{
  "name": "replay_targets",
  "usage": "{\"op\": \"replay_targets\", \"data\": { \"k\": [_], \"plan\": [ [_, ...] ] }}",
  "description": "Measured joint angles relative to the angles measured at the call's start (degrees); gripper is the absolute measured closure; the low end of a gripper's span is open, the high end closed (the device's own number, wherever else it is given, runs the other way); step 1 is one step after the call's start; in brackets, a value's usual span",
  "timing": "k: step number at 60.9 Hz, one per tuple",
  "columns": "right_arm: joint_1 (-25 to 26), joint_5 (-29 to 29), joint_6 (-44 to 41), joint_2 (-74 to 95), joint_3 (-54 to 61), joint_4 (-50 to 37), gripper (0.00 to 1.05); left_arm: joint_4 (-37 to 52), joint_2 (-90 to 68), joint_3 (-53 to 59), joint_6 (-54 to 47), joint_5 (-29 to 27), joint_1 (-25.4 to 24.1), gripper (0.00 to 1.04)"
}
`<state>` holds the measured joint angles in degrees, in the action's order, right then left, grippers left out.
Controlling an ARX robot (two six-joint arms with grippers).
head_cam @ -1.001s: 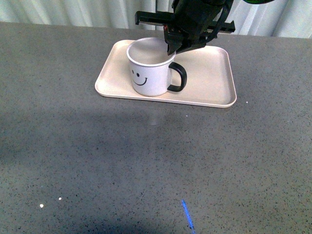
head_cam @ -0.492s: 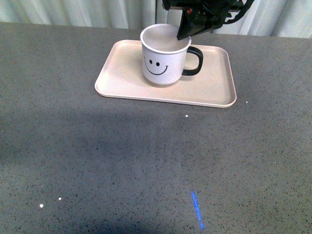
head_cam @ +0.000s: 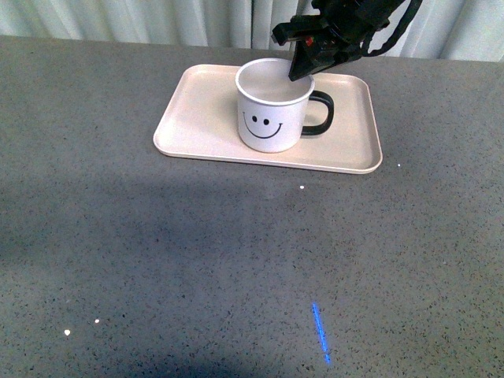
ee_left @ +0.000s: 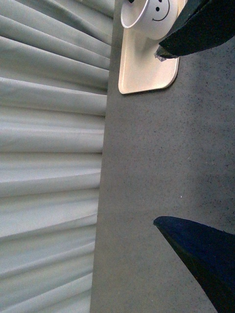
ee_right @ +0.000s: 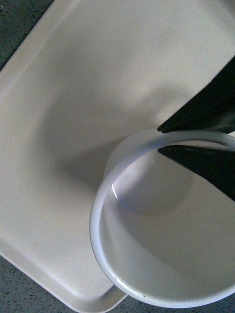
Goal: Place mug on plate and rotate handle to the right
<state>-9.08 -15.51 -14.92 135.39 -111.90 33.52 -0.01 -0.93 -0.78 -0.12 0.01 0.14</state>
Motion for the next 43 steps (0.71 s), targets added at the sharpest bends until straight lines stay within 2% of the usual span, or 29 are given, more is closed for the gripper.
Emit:
{"op": "replay_targets", "data": {
  "k": [17, 25, 32, 33, 37, 43],
  "plan": [
    [0.35, -3.32, -0.52, -0.85, 0.02, -4.33, 0.45, 0.00, 0.00, 0.00, 0.00, 0.00, 0.00, 0.09],
    [1.05, -5.84, -0.31, -7.19, 5.68, -13.11, 0.24, 0.00, 0.00, 0.00, 0.00, 0.00, 0.00, 0.09],
    [1.62, -8.70, -0.87, -18.08, 16.68, -23.41, 0.08, 0.00, 0.00, 0.00, 0.00, 0.00, 0.00, 0.09],
    [1.57, -7.67, -0.39, -19.06, 17.88, -24.96, 0.08, 0.00, 0.00, 0.00, 0.00, 0.00, 0.00, 0.09],
    [0.81, 8.33, 4.90, -25.77, 29.18, -45.20, 0.20, -0.02, 0.00, 0.00, 0.00, 0.07, 0.00, 0.09],
    [0.98, 21.03, 10.36, -32.09, 43.54, -66.90, 0.36, 0.00, 0.00, 0.00, 0.00, 0.00, 0.00, 0.09]
  ]
}}
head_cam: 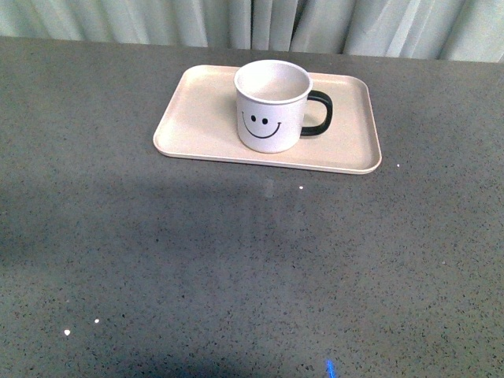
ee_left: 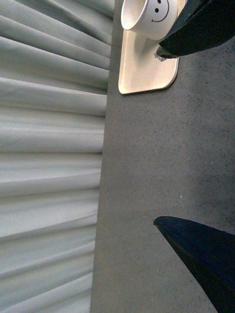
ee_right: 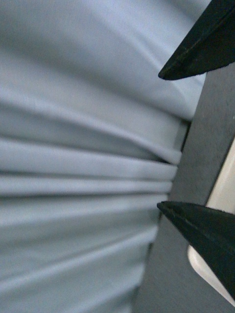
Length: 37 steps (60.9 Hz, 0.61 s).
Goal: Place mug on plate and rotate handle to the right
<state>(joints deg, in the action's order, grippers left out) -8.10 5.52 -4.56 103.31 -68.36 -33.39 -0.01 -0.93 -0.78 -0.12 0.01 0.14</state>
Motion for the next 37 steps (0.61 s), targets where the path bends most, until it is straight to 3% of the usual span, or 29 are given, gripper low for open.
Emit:
{"op": "replay_targets", "data": {
  "k": [6, 22, 37],
  "plan": [
    [1.31, 1.11, 2.49, -4.48, 13.77, -12.55, 0.53, 0.00, 0.00, 0.00, 0.00, 0.00, 0.00, 0.09],
    [3.37, -0.85, 3.78, -16.41, 35.93, -21.20, 1.01, 0.00, 0.00, 0.00, 0.00, 0.00, 0.00, 0.09],
    [5.68, -3.34, 4.00, -27.34, 49.75, -23.21, 1.03, 0.00, 0.00, 0.00, 0.00, 0.00, 0.00, 0.09]
  ]
}}
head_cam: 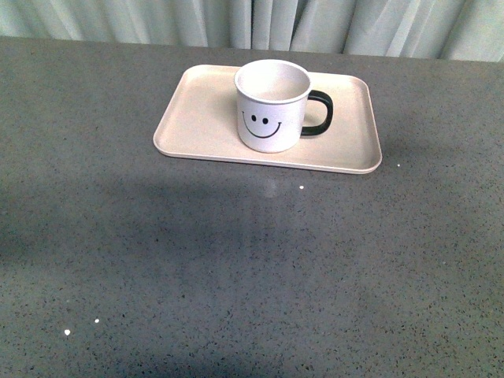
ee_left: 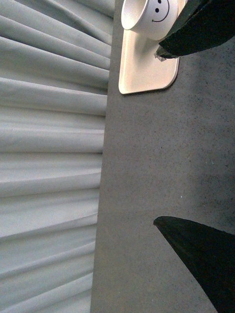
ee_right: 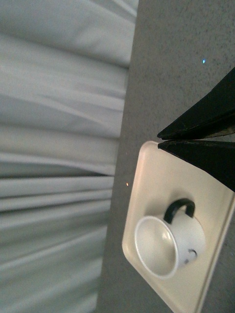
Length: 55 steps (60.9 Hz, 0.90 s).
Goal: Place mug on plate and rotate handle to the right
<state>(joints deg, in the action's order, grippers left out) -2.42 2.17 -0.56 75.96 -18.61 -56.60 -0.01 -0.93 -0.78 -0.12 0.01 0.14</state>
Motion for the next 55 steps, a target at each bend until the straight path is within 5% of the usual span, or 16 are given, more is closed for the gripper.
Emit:
{"op": "replay_targets", "data": {
  "k": [32, 55],
  "plan": [
    [2.38, -2.19, -0.02, -16.83, 14.32, 2.32, 1.03, 0.00, 0.00, 0.00, 0.00, 0.00, 0.00, 0.09],
    [2.38, -2.16, 0.00, -32.89, 17.46, 15.41, 1.03, 0.00, 0.00, 0.00, 0.00, 0.00, 0.00, 0.09]
  ]
}}
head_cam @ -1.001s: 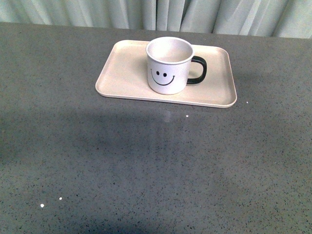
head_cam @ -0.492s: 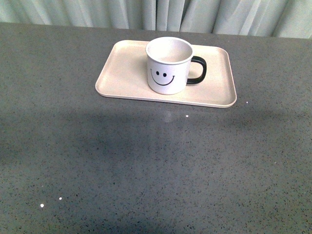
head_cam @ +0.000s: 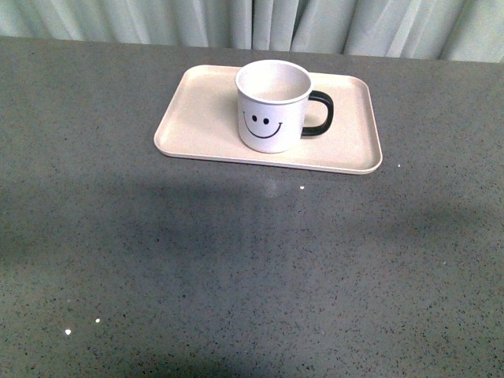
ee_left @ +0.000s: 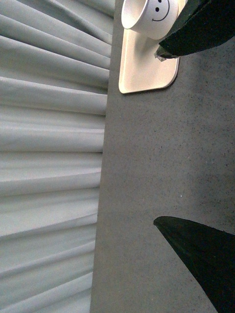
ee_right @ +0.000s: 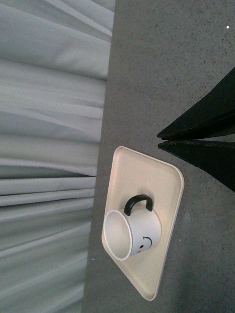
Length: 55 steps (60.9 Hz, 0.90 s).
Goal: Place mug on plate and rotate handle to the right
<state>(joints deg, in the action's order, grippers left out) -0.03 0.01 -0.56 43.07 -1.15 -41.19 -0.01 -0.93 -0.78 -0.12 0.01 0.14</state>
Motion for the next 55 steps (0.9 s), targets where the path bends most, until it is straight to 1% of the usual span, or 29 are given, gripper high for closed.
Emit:
{"op": "replay_targets", "data": {
  "k": [16, 38, 55],
  "plan": [
    [0.00, 0.00, 0.00, -10.99, 0.04, 9.75, 1.03, 0.00, 0.00, 0.00, 0.00, 0.00, 0.00, 0.09],
    [0.00, 0.00, 0.00, -22.77, 0.07, 20.90, 1.03, 0.00, 0.00, 0.00, 0.00, 0.00, 0.00, 0.09],
    [0.00, 0.00, 0.00, -28.28, 0.07, 26.38, 1.03, 0.00, 0.00, 0.00, 0.00, 0.00, 0.00, 0.09]
  ]
}}
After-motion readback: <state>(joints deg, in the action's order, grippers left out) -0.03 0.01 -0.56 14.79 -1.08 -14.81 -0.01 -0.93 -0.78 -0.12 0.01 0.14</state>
